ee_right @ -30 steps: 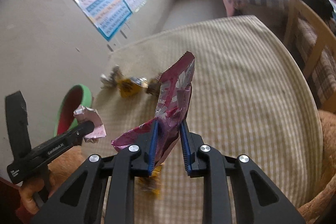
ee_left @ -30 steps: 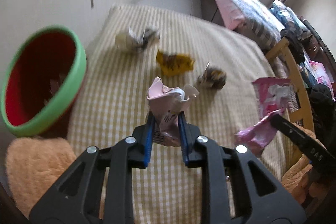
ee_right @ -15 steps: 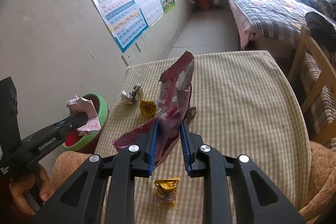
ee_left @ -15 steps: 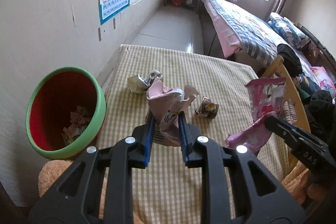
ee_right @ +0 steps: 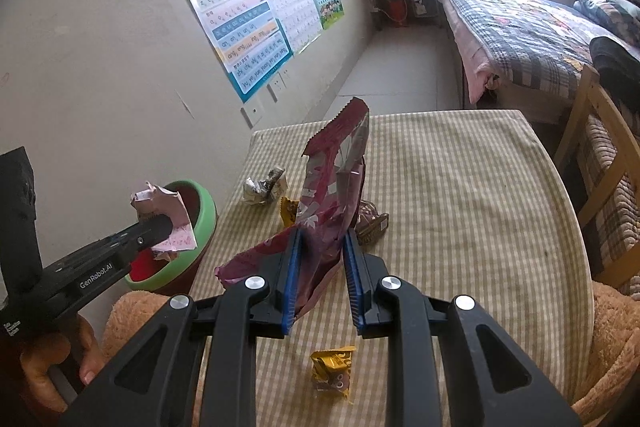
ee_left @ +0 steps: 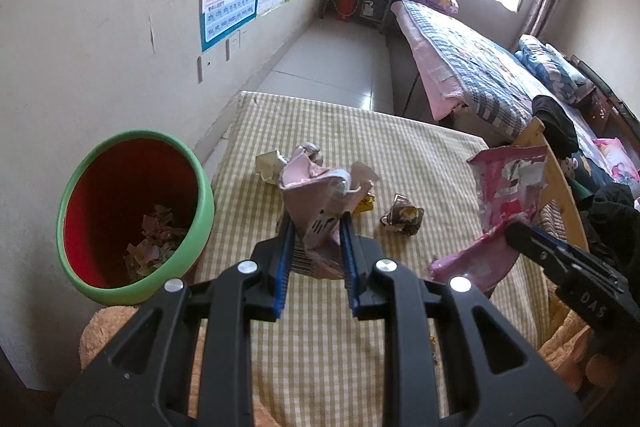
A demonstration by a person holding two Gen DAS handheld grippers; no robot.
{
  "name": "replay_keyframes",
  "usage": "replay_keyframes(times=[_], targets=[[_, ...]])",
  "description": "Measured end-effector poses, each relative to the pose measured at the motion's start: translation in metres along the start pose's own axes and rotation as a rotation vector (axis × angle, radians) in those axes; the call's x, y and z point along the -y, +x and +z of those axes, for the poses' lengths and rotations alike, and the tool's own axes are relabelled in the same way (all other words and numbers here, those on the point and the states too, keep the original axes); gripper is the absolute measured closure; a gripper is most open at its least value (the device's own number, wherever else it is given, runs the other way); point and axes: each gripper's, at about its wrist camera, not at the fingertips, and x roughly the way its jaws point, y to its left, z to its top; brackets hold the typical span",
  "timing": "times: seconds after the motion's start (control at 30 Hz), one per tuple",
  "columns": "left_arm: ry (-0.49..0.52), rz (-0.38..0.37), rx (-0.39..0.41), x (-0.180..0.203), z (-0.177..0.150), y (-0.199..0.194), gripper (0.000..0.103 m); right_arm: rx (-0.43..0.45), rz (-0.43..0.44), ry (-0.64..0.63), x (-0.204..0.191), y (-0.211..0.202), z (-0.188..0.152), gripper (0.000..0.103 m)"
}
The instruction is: Collect trash
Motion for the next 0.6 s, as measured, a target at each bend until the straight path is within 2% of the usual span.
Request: replay_keyframes(times=[0.6], targets=[[-0.03, 0.037, 0.014, -0.017, -0.001, -0.004, 0.081, 0.012, 0.029, -0.044, -0.023, 0.004, 0.008, 0.082]])
